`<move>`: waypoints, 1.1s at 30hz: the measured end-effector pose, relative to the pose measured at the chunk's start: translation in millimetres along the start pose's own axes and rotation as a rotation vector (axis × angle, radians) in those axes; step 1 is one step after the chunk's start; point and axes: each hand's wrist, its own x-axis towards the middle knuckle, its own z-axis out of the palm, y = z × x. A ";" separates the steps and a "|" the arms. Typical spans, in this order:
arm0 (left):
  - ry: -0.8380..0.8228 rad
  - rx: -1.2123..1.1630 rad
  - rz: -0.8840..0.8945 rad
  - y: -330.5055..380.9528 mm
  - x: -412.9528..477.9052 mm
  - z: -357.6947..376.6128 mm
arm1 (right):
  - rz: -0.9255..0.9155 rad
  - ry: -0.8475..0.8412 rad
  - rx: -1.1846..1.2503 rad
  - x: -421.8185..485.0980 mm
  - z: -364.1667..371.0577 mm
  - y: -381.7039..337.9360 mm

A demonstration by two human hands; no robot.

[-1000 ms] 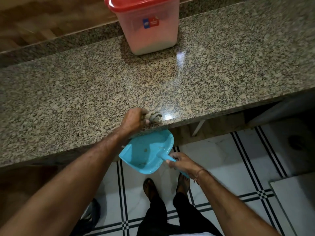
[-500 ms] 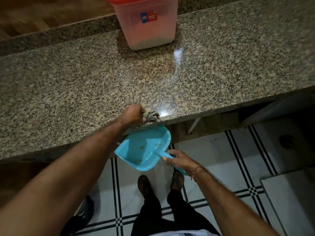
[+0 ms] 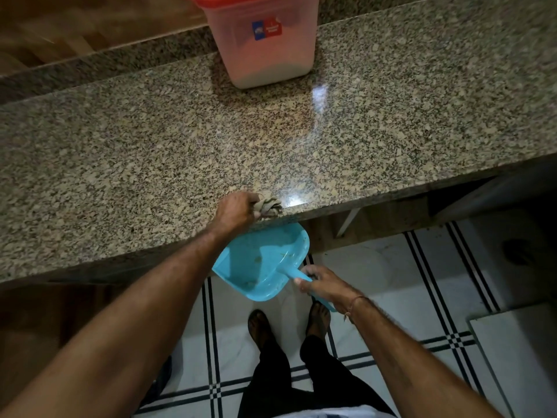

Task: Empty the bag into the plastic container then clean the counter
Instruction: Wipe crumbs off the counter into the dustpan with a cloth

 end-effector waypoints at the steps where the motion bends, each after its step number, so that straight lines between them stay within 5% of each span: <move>1: 0.007 0.022 0.009 0.3 -0.8 3.6 | 0.001 -0.001 -0.001 -0.1 0.0 0.2; 8: 0.135 -0.020 0.151 -2.6 -43.5 22.7 | -0.011 -0.004 -0.005 -0.6 2.0 -1.7; 13: 0.218 -0.230 0.024 -5.3 -22.6 -4.7 | -0.002 -0.003 -0.025 -0.3 4.4 -2.0; 20: 0.205 -0.109 0.161 -2.0 -51.9 30.9 | -0.024 -0.010 -0.037 -0.9 14.4 -1.7; 24: 0.361 -0.111 0.045 -27.3 -52.5 17.5 | -0.022 0.009 -0.063 -0.4 21.6 0.9; 28: 0.203 -0.148 0.071 -38.0 -61.5 14.7 | -0.018 0.035 -0.093 0.9 36.1 7.0; 33: 0.237 -0.373 -0.019 -92.3 -111.1 38.4 | -0.019 0.018 -0.174 0.4 79.7 8.3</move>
